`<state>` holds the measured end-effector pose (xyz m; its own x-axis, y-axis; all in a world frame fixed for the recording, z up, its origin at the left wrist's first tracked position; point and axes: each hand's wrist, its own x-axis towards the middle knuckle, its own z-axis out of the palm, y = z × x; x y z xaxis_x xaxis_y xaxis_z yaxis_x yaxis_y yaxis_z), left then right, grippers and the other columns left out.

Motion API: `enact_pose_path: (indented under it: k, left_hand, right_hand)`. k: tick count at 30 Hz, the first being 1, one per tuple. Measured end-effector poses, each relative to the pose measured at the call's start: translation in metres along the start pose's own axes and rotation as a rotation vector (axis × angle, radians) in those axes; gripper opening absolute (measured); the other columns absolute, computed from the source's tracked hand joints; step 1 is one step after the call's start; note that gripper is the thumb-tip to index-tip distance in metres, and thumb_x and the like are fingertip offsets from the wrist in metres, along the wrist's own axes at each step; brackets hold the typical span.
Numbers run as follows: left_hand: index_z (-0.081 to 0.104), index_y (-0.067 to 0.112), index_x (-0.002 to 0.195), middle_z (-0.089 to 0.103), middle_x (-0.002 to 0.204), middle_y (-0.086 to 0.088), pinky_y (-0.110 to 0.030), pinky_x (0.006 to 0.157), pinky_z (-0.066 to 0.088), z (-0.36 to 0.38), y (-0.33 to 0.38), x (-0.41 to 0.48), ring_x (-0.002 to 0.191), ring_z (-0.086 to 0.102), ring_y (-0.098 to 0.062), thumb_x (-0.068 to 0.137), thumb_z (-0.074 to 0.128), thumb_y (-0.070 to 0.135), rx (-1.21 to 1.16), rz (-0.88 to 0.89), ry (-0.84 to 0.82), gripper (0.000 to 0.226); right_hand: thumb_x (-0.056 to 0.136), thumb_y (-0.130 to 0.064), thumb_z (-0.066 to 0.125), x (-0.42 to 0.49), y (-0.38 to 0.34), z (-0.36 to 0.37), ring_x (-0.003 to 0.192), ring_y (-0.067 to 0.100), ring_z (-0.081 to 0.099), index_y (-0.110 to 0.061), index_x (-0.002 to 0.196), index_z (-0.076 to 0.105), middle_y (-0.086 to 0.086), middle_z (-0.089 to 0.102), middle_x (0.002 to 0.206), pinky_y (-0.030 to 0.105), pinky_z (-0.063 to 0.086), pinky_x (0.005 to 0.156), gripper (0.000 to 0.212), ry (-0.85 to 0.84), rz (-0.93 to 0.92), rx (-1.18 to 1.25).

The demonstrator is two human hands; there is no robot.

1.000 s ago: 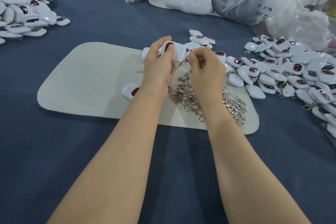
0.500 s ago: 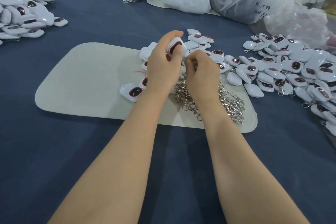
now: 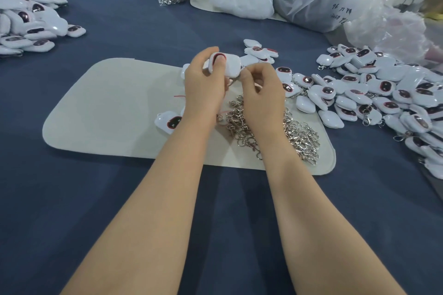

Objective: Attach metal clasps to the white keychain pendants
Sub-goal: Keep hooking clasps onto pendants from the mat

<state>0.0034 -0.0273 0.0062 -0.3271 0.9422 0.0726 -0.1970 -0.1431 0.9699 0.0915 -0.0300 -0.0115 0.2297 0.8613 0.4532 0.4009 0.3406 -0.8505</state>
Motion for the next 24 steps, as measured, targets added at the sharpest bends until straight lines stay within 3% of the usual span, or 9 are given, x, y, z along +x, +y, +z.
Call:
enact_pose_path:
  k: [2,5,8,13,18,24]
  left_hand:
    - [0.06,0.012,0.115,0.058,0.078,-0.002,-0.02,0.057,0.048,-0.0015,-0.0005,0.0021,0.055,0.051,-0.008,0.096,0.052,0.014,-0.151,-0.161,-0.002,0.02]
    - [0.061,0.012,0.096,0.053,0.082,-0.004,-0.018,0.054,0.047,-0.0035,0.001,0.003,0.056,0.047,-0.009,0.095,0.051,0.011,-0.255,-0.284,-0.047,0.01]
    - [0.054,0.019,0.078,0.052,0.075,0.0,-0.018,0.054,0.047,-0.0042,0.0023,0.0018,0.056,0.048,-0.008,0.093,0.051,0.01,-0.274,-0.313,-0.06,0.018]
    - [0.054,0.02,0.079,0.05,0.065,0.004,-0.017,0.05,0.046,-0.0048,0.0023,0.0031,0.051,0.049,-0.005,0.092,0.052,0.01,-0.26,-0.307,-0.042,0.017]
    - [0.055,0.019,0.075,0.051,0.057,0.005,-0.016,0.049,0.045,-0.0062,0.0017,0.0047,0.048,0.048,-0.005,0.093,0.051,0.012,-0.293,-0.345,-0.027,0.019]
    - [0.055,0.018,0.077,0.051,0.067,0.001,-0.015,0.047,0.044,-0.0065,0.0016,0.0048,0.048,0.047,-0.005,0.093,0.05,0.012,-0.326,-0.387,-0.025,0.019]
  right_hand:
    - [0.093,-0.01,0.054,0.0003,-0.0025,0.0006,0.084,0.011,0.058,-0.023,0.082,0.052,-0.009,0.059,0.083,0.026,0.049,0.085,0.017,-0.027,0.072,0.15]
    - [0.093,-0.007,0.055,0.0015,-0.0041,-0.0001,0.087,0.018,0.063,-0.019,0.084,0.054,-0.003,0.06,0.086,0.036,0.052,0.087,0.015,-0.062,0.152,0.279]
    - [0.092,-0.008,0.056,0.0028,-0.0027,-0.0006,0.08,0.014,0.062,-0.013,0.088,0.056,-0.003,0.059,0.084,0.028,0.054,0.076,0.007,-0.067,0.175,0.321]
    - [0.092,-0.006,0.056,0.005,-0.002,-0.0012,0.06,0.004,0.056,-0.011,0.087,0.056,-0.001,0.059,0.079,0.017,0.047,0.058,0.007,-0.074,0.223,0.405]
    - [0.093,-0.004,0.055,0.0058,-0.0016,-0.0038,0.059,0.005,0.055,-0.008,0.086,0.058,0.003,0.061,0.075,0.017,0.047,0.059,0.009,-0.173,0.267,0.55]
    - [0.093,-0.007,0.054,0.0044,-0.0015,-0.0041,0.063,0.004,0.058,-0.012,0.088,0.057,0.0,0.061,0.079,0.018,0.048,0.063,0.008,-0.175,0.198,0.394]
